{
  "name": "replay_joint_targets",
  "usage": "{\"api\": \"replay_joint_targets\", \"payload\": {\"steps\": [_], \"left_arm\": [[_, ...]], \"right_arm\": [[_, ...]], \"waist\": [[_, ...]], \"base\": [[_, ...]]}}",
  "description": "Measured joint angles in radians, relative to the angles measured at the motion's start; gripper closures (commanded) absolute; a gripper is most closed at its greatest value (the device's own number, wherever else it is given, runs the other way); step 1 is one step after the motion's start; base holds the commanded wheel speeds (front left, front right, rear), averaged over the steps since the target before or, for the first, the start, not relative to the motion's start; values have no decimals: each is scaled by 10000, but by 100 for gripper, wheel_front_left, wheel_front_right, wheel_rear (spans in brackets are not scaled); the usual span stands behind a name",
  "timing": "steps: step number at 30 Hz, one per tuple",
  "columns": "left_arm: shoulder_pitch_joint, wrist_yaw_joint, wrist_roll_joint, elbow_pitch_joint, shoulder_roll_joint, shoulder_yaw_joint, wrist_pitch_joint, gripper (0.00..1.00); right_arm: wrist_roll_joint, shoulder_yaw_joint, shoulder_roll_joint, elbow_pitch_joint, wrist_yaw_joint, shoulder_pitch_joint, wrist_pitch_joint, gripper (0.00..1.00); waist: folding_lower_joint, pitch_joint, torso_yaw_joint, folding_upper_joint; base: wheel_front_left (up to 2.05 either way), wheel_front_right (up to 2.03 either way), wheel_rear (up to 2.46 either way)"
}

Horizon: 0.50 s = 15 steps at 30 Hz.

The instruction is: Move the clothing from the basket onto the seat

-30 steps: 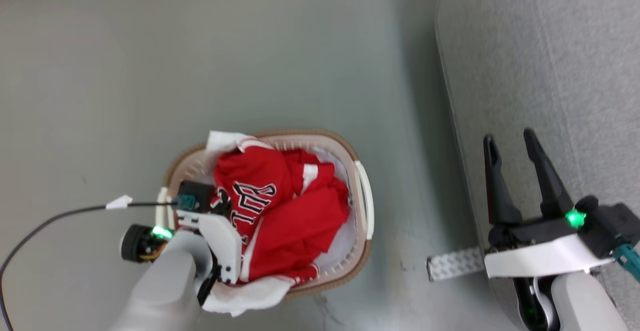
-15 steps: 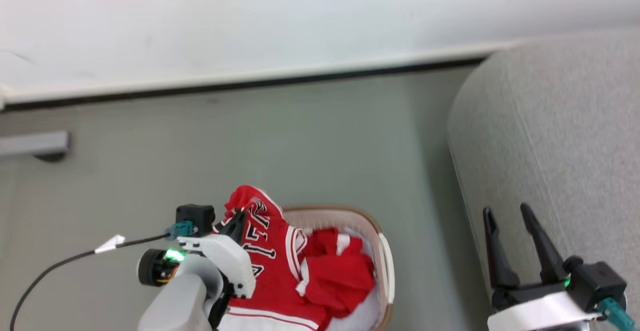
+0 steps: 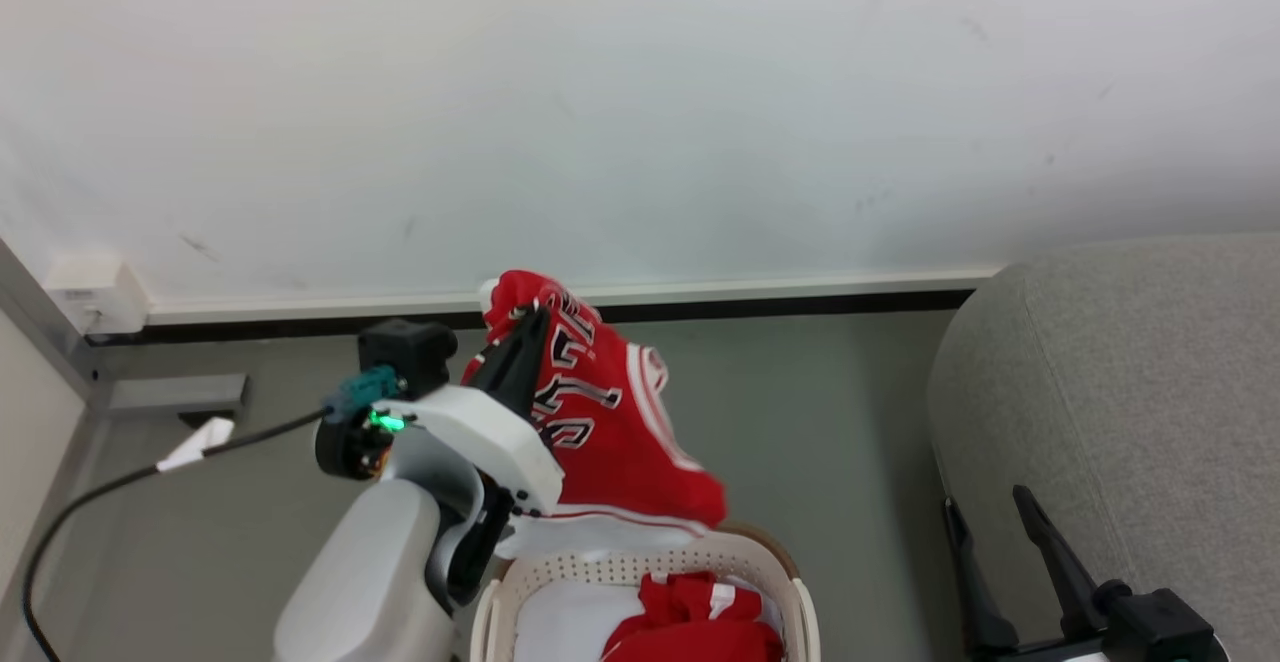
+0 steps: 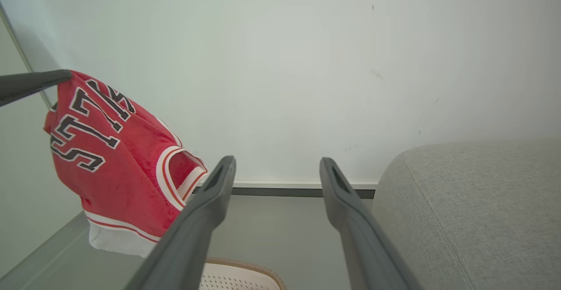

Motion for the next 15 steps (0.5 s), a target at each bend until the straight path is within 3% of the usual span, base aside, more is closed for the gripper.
{"api": "replay_joint_targets", "payload": {"steps": [8,11,15], "left_arm": [[457,545,-169,-3379,445,44,1685,100],[653,658,-238,-4148,502,-10,2052,100],[918,788,-240,-4805,635,-73,2391,100]], "right_arm": [[-288,765,-4,-226,0,15,0,0],[-228,1522,-29,-564,0,-86,0,0],[150,2888,-533,-867,2,-428,0,0]], "waist": [[2,-324,56,0],[2,-357,8,0],[2,-371,-19,1]], "base": [[0,0,0],[0,0,0],[0,0,0]]}}
